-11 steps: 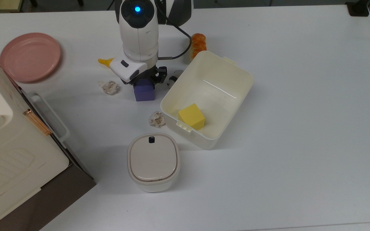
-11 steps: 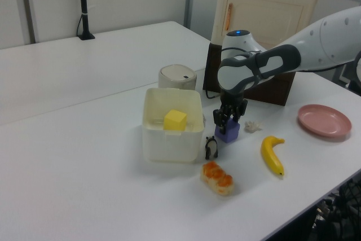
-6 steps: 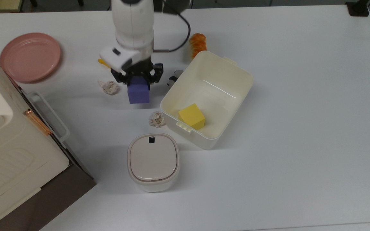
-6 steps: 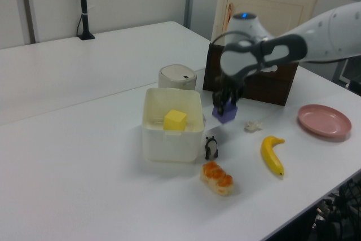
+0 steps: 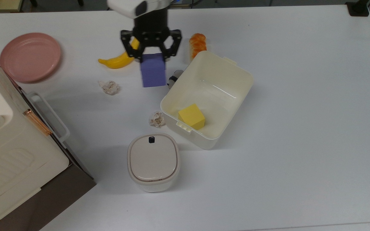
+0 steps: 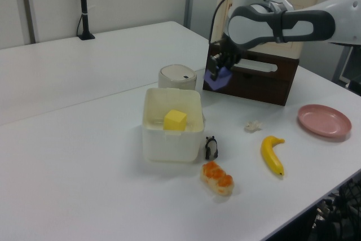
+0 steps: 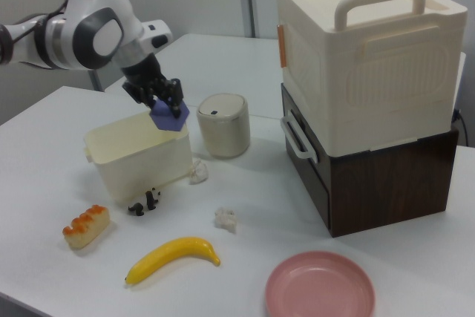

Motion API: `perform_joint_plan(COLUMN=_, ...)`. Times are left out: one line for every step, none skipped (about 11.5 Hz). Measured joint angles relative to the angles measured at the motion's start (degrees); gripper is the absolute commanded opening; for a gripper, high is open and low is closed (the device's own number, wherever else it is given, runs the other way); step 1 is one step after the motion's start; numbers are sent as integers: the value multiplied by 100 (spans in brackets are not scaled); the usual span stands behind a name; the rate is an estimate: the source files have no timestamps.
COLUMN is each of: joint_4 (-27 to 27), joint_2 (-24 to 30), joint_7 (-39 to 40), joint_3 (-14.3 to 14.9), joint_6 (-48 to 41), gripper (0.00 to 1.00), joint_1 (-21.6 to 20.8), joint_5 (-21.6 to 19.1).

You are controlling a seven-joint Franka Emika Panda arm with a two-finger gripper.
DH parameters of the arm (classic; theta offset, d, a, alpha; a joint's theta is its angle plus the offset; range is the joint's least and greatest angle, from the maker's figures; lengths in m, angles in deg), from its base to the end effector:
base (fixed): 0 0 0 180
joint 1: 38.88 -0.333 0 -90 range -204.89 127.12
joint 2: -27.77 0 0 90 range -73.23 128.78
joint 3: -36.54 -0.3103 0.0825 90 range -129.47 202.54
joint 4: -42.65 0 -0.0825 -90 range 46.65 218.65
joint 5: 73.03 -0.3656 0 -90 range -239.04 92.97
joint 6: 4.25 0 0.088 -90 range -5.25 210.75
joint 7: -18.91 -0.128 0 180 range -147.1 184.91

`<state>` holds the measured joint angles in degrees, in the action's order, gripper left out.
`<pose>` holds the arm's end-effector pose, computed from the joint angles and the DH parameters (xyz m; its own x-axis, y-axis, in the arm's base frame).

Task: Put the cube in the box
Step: 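Lift the purple cube and carry it over the cream box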

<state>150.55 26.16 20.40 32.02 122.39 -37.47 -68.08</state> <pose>0.5846 0.0270 0.5003 0.9482 0.1283 0.2905 0.1075 -0.9904 0.0867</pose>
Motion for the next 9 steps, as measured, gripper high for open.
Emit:
perform_joint_plan(joint_4=-9, joint_2=-9, joint_7=-49, joint_3=-25, joint_6=0, gripper=29, joint_1=-141, joint_5=-24)
perform_joint_plan(joint_4=-9, joint_2=-48, joint_7=-99, joint_3=-36, joint_6=0, gripper=29, joint_1=-284, joint_5=-28)
perform_joint_plan(joint_4=-40, joint_2=-138, joint_7=-195, joint_3=-43, joint_6=0, gripper=29, joint_1=-415, joint_5=-29)
perform_joint_plan(joint_4=-137, joint_2=-284, joint_7=-325, joint_3=-48, joint_6=0, gripper=30, joint_1=-528, joint_5=-29)
perform_joint_plan(joint_4=-276, joint_2=-460, joint_7=-447, joint_3=-50, joint_6=2, gripper=32, joint_1=-623, joint_5=-29)
perform_joint_plan(joint_4=-404, joint_2=-622, joint_7=-504, joint_3=-52, joint_6=2, gripper=35, joint_1=-699, joint_5=-29)
perform_joint_plan(joint_4=-477, joint_2=-723, joint_7=-515, joint_3=-54, joint_6=2, gripper=55, joint_1=-759, joint_5=-29)
perform_joint_plan(joint_4=-520, joint_2=-768, joint_7=-518, joint_3=-66, joint_6=2, gripper=95, joint_1=-810, joint_5=-29)
perform_joint_plan(joint_4=-530, joint_2=-776, joint_7=-520, joint_3=-84, joint_6=2, gripper=100, joint_1=-847, joint_5=-29)
